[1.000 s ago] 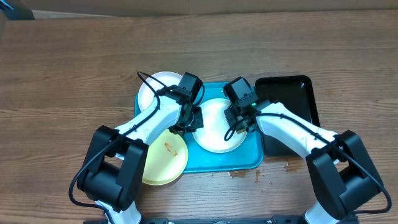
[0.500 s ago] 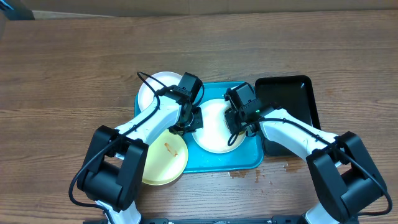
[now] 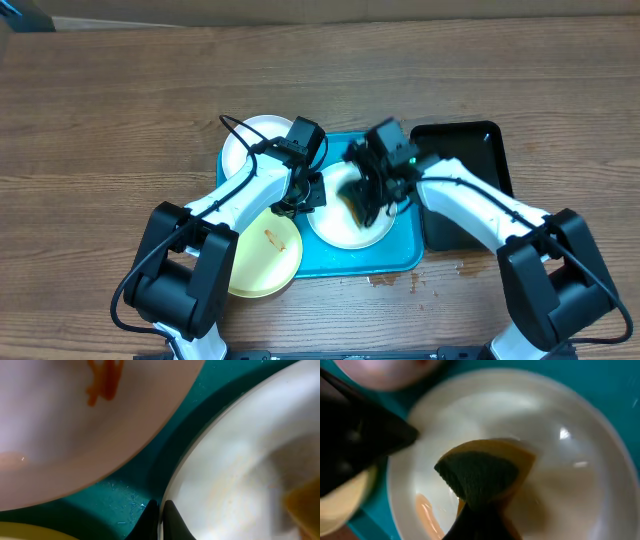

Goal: Clean dirty plates on tray and stack at the side
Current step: 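Return the sponge to the black tray and release it with the right gripper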

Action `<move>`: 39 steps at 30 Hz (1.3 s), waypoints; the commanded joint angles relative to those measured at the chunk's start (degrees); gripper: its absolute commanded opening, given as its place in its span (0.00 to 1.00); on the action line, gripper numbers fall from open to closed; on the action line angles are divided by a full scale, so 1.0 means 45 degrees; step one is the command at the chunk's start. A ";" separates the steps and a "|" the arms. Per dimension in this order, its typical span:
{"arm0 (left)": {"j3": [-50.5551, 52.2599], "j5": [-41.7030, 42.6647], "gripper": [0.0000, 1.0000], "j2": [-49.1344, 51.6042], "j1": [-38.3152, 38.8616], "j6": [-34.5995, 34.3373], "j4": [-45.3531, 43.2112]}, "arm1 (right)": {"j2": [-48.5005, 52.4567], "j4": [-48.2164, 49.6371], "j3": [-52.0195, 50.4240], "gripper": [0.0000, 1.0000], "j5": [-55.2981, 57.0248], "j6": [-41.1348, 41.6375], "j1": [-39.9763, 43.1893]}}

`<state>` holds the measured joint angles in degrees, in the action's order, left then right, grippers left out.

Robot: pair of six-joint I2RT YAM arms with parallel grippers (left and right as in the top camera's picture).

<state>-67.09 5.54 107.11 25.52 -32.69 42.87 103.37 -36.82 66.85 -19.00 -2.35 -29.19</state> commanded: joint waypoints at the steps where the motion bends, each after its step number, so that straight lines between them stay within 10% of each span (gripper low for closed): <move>1: 0.0078 -0.0141 0.04 0.0374 0.0087 0.0039 -0.0005 | -0.0112 -0.0379 0.1598 0.04 -0.1127 -0.0131 0.0641; 14: 0.0078 -0.0141 0.18 0.0374 0.0092 0.0078 -0.0019 | -0.0107 -0.3774 0.2788 0.04 0.1302 0.0665 0.4983; 29: 0.0078 -0.0136 0.36 0.0374 0.0092 0.0073 -0.0024 | -0.0107 -0.1345 -0.0019 0.04 0.4133 0.1875 0.6232; 33: 0.0078 -0.0136 0.36 0.0374 0.0092 0.0073 -0.0029 | -0.0107 -0.0894 -0.0267 0.59 0.4153 0.2244 0.6232; 39: 0.0078 0.0010 0.34 0.0374 0.0092 0.0068 -0.0044 | -0.0126 -0.1171 0.1311 0.69 0.3599 0.3186 0.6329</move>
<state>-67.09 5.32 107.92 25.52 -32.69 42.72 103.39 -41.47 66.94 -2.35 8.36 -0.95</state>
